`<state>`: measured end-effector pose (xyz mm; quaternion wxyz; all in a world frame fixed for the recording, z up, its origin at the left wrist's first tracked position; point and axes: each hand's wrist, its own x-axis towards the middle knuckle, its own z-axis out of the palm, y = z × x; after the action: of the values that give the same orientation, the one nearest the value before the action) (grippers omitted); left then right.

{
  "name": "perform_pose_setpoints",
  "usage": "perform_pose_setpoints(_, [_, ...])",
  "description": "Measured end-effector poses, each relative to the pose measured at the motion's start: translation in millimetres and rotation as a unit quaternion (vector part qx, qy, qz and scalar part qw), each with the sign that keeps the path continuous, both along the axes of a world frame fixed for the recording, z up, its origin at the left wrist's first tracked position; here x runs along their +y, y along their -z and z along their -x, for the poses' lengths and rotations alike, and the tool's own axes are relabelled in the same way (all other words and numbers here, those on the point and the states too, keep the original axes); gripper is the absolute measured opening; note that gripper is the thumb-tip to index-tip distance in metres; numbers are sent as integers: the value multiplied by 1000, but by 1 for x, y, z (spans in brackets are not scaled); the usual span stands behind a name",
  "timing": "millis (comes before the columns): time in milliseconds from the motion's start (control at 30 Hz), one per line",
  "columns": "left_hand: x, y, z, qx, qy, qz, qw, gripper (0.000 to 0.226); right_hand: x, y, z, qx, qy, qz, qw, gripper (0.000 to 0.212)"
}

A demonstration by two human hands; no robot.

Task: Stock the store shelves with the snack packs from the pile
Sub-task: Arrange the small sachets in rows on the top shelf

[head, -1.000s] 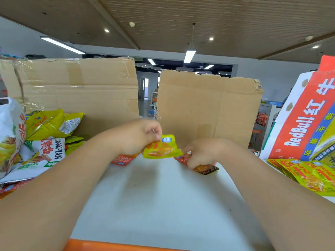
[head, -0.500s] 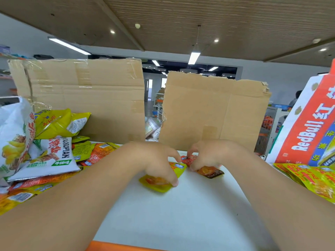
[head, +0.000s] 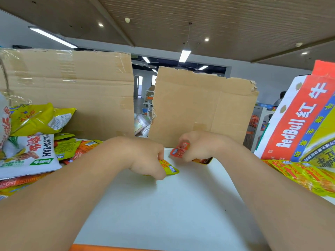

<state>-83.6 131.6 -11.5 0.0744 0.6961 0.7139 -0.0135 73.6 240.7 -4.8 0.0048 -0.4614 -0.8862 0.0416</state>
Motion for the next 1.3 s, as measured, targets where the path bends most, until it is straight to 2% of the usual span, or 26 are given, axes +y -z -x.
perform_pose_setpoints(133, [-2,5,-13,-35,29,-57,997,52,-2,-24,-20,165,30,1,986,32])
perform_pose_setpoints(267, [-3,1,-28,-51,62,-127,989,57,-10,-43,-60,287,47,-4,957,39])
perform_pose_setpoints(433, [-3,-10,-69,-94,102,-220,966,48,-22,-49,-135,318,66,-41,945,32])
perform_pose_setpoints(567, [1,-24,-127,-105,129,-260,951,41,-31,-50,-208,352,79,-59,931,31])
perform_pose_setpoints(633, [4,-29,-163,-92,134,-265,950,53,-34,-47,-249,348,94,-75,930,39])
perform_pose_setpoints(733, [9,-28,-219,-26,153,-231,960,68,-40,-41,-314,343,128,-77,927,49])
perform_pose_setpoints(800, [12,-25,-254,3,155,-220,963,66,-42,-35,-354,346,131,-66,927,44])
perform_pose_setpoints(933, [20,-30,-318,0,156,-231,960,73,-44,-22,-427,347,123,-47,928,33])
perform_pose_setpoints(1100, [24,-28,-388,26,159,-271,949,92,-48,-10,-490,345,119,-36,930,38])
perform_pose_setpoints(1200, [29,-19,-413,21,160,-302,940,85,-42,-5,-511,345,112,-19,932,39])
perform_pose_setpoints(1300, [33,-15,-426,-25,162,-335,928,74,-34,-5,-521,347,104,-4,932,39])
